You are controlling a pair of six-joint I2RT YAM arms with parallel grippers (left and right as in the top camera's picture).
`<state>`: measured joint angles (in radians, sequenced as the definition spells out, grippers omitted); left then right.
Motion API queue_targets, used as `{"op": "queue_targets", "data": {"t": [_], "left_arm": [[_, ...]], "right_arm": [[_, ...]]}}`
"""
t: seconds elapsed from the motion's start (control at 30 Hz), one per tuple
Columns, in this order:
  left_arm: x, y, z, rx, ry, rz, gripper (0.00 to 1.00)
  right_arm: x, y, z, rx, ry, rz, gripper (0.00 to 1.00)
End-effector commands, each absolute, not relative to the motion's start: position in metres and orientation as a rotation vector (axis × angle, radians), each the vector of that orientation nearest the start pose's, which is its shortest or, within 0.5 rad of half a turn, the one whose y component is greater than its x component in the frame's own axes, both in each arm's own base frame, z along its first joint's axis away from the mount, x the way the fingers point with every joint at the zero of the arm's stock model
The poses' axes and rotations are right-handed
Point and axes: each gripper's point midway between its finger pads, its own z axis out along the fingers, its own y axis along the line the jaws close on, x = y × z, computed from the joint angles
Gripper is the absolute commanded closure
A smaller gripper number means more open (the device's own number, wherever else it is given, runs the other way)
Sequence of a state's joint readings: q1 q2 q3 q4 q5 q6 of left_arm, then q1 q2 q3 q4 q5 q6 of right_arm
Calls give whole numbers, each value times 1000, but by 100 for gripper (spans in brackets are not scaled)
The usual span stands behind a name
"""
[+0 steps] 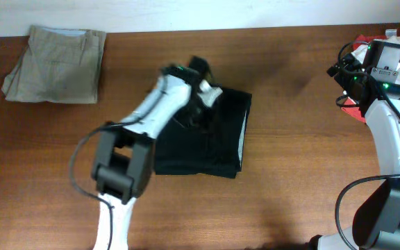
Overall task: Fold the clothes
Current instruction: 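Fold the black trousers in half with the left gripper, lifting and laying over, then carry the folded black trousers with the left gripper onto the beige trousers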
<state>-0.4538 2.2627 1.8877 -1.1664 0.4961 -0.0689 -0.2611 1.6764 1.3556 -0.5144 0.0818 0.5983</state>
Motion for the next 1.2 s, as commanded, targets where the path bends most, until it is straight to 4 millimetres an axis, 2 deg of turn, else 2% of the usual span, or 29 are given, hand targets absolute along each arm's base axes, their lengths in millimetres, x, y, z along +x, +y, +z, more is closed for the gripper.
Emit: {"op": "queue_targets", "data": {"t": [0.0, 0.1, 0.17, 0.2, 0.3, 0.4, 0.5, 0.67, 0.7, 0.77, 0.83, 0.9, 0.93, 1.0, 1.07, 1.13, 1.17], "left_arm": [[432, -179, 105, 371, 2956, -522, 1], [449, -111, 99, 134, 2977, -519, 1], [447, -87, 90, 55, 2977, -651, 1], [442, -85, 84, 87, 2973, -719, 1], [421, -88, 60, 111, 2991, -872, 1], [402, -108, 37, 183, 2970, -1016, 1], [390, -119, 15, 215, 2971, -1034, 1], [384, -143, 4, 279, 2926, -1093, 1], [385, -147, 3, 279, 2922, -1089, 7], [389, -159, 0, 296, 2918, -1052, 32], [392, -158, -6, 268, 2946, -965, 50], [397, -141, -16, 181, 3008, -785, 91], [398, -133, -18, 150, 3029, -713, 99], [406, -119, -15, 118, 3042, -620, 99], [423, -101, 2, 87, 3030, -518, 99], [448, -83, 28, 58, 2984, -428, 99], [466, -71, 48, 62, 2938, -360, 99]], "right_arm": [[445, -135, 177, 1039, 2157, 50, 1], [445, -135, 177, 1039, 2157, 50, 1], [445, -135, 177, 1039, 2157, 50, 1], [445, -135, 177, 1039, 2157, 50, 1], [445, -135, 177, 1039, 2157, 50, 1], [445, -135, 177, 1039, 2157, 49, 1], [445, -135, 177, 1039, 2157, 49, 1], [445, -135, 177, 1039, 2157, 50, 1], [445, -135, 177, 1039, 2157, 50, 1], [445, -135, 177, 1039, 2157, 50, 1], [445, -135, 177, 1039, 2157, 50, 1], [445, -135, 177, 1039, 2157, 50, 1], [445, -135, 177, 1039, 2157, 50, 1], [445, -135, 177, 1039, 2157, 50, 1], [445, -135, 177, 1039, 2157, 49, 1], [445, -135, 177, 1039, 2157, 50, 1], [445, -135, 177, 1039, 2157, 49, 1]]}}
